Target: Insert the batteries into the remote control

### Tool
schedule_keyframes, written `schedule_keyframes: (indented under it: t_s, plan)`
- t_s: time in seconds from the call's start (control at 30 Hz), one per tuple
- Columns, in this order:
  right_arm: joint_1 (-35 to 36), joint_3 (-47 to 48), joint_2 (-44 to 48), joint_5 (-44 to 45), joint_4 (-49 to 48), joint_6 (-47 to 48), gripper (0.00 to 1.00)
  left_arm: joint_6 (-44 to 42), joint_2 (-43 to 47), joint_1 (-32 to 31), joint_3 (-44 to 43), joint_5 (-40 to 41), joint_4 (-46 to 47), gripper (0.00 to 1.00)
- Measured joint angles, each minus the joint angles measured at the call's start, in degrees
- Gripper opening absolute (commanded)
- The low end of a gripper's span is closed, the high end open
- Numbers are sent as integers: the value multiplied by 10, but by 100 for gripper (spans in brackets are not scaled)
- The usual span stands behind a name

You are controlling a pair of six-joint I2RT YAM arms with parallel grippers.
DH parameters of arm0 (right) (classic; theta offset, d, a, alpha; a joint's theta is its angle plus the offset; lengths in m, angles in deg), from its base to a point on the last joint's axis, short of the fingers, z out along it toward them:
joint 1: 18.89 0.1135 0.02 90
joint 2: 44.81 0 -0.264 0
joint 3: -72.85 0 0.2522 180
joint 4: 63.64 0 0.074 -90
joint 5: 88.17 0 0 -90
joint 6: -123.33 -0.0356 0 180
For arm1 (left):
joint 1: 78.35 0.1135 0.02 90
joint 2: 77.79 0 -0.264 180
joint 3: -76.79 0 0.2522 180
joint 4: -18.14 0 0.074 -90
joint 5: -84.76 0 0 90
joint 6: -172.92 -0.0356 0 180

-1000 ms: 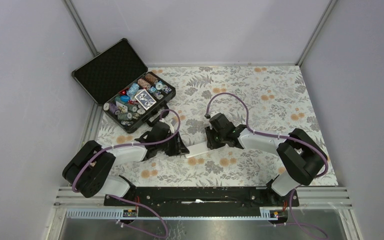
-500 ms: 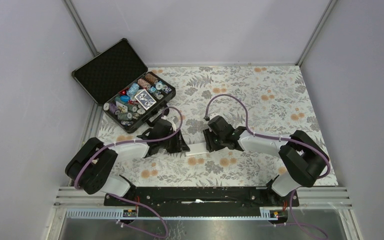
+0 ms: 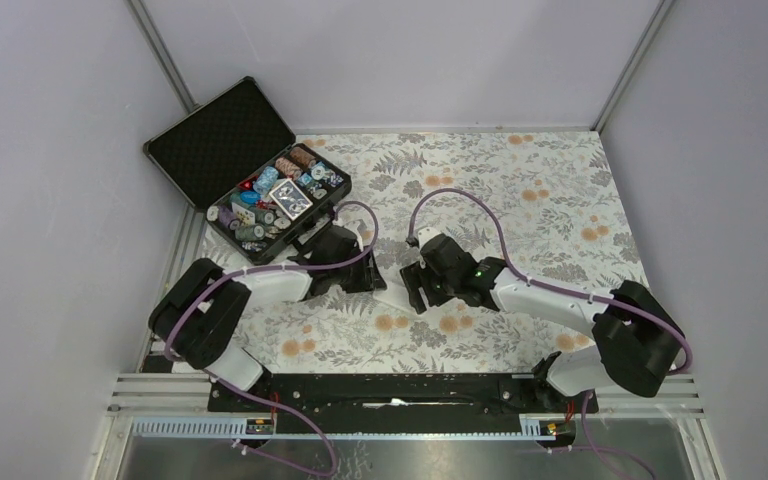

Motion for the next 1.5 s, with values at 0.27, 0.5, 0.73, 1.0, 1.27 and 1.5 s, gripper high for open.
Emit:
schedule_keyframes:
  t_s: [0.27,0.5,0.73,1.0,1.27,1.5]
  plan:
    - [0,0,-7,-12,-1,40,89,-10,-32,0,-49,11,-27,46]
    - [0,0,-46,-57,-27,40,91,-19,-2,-2,-50,40,-61,56]
    - [1,6,-88,-85,-46,35,84,-16,82,-2,-6,73,-62,59]
    - [22,21,-110,-73,-62,31,83,3,150,-2,65,90,-62,62]
    - [51,36,-128,-16,-60,32,76,24,179,-2,94,83,-43,63]
    - [70,48,-142,39,-49,35,57,42,179,-2,117,69,-24,63]
